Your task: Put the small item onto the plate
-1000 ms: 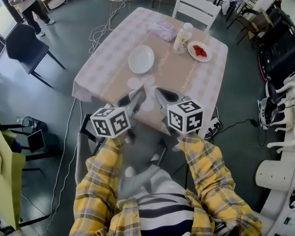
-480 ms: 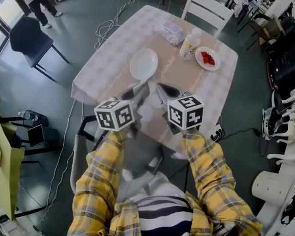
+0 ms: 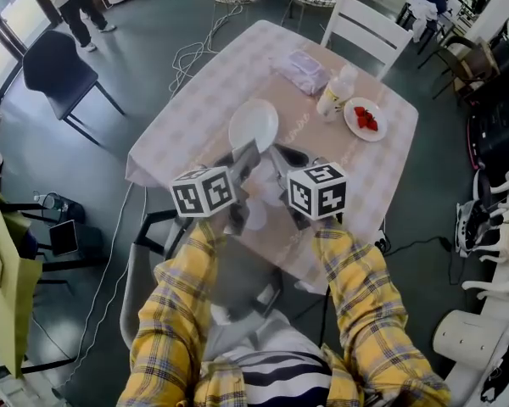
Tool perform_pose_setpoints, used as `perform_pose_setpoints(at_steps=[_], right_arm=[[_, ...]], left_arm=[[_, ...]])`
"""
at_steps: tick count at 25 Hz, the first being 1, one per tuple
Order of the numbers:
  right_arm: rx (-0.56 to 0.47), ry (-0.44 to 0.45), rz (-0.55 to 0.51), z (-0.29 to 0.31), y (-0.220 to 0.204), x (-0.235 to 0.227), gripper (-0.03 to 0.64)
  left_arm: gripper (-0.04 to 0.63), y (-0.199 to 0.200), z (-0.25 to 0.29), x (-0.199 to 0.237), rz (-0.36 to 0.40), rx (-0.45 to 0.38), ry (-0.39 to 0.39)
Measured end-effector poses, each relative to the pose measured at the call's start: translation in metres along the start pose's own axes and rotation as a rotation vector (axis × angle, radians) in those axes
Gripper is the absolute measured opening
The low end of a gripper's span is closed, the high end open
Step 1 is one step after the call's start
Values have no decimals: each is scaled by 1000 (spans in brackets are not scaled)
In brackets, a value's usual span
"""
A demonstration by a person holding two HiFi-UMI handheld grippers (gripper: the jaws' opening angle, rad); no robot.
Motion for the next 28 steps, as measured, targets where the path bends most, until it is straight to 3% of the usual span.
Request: perform_pose_setpoints(at_steps=[10,15,28], right_arm=[[1,-7,-5,24,4,-18,-3],[2,-9,-6,26,4,-20,-3],[-3,-7,2,27,-1,-15,-3]], left_arm=[[82,18,36,11,-69,0,1],[83,25,46,11,-30,14,19],[83,25,65,18,-76,41,34]])
Point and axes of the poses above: the fingertips, and each gripper's own axes: z forward along the fingers, x to its left, y out of its top, the point moved 8 cm from there along -z, backward along the fingers
